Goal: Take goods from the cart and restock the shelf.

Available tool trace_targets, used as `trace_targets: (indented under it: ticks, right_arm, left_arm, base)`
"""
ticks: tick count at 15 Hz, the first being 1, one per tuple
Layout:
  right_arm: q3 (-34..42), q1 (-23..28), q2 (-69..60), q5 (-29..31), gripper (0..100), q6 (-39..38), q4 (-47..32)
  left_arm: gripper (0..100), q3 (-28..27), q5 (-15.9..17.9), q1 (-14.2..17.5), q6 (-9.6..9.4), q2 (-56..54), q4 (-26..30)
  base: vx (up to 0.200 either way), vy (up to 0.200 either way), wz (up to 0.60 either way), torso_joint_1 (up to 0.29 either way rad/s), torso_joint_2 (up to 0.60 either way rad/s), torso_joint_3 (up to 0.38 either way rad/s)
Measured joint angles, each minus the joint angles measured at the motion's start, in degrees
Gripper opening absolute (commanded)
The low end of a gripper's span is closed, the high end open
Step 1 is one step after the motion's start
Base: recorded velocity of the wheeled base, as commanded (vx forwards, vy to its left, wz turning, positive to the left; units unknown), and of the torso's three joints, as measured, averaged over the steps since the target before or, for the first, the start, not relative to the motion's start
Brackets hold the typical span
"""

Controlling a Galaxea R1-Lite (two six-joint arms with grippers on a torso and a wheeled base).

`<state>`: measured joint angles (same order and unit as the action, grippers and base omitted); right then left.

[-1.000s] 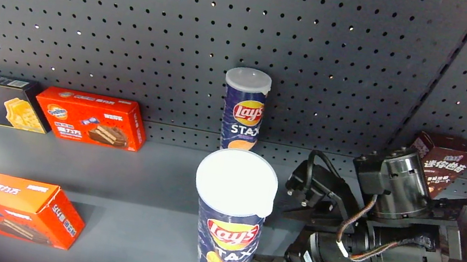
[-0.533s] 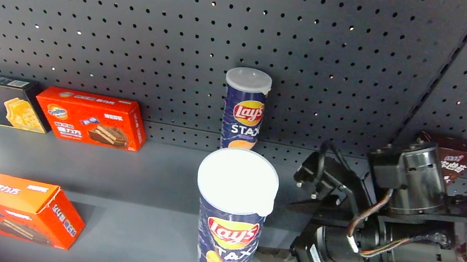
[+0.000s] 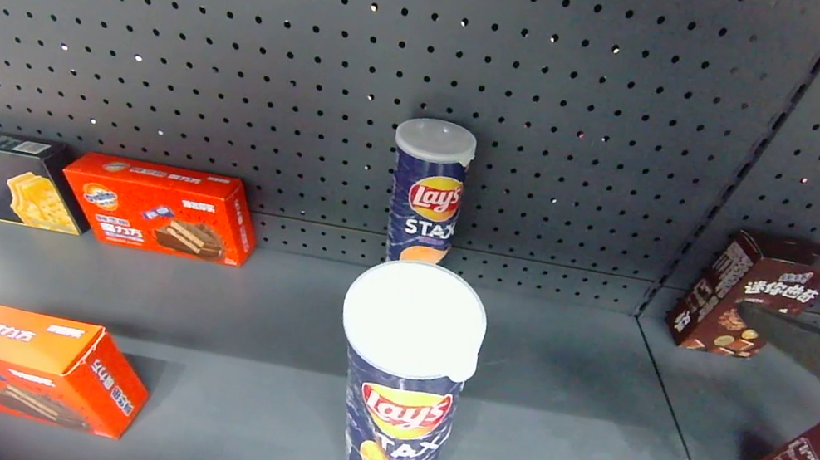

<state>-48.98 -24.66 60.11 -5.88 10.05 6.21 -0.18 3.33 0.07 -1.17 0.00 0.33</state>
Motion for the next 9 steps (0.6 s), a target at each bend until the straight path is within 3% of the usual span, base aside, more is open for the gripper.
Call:
trace_targets:
  ticks: [5,7,9]
  right_arm:
    - [19.6,19.4,-29.8,0.4,100,-1.2,-4.7]
    - [27.7,24.6,-40.9,1.0,100,-3.5,-9.0]
    - [37.2,27.8,-48.4,1.5,100,-6.6,-6.0]
  left_arm:
    - [100,0.0,0.0,0.0,-0.02,0.0,0.0]
    - [100,0.0,0.0,0.0,-0.05,0.0,0.0]
    - [100,0.0,0.0,0.0,-0.05,0.0,0.0]
  base:
    - [0.0,0.0,0.0,0.0,0.0,0.0]
    - [0.0,0.0,0.0,0.0,0.0,0.0]
    - [0.0,0.0,0.0,0.0,0.0,0.0]
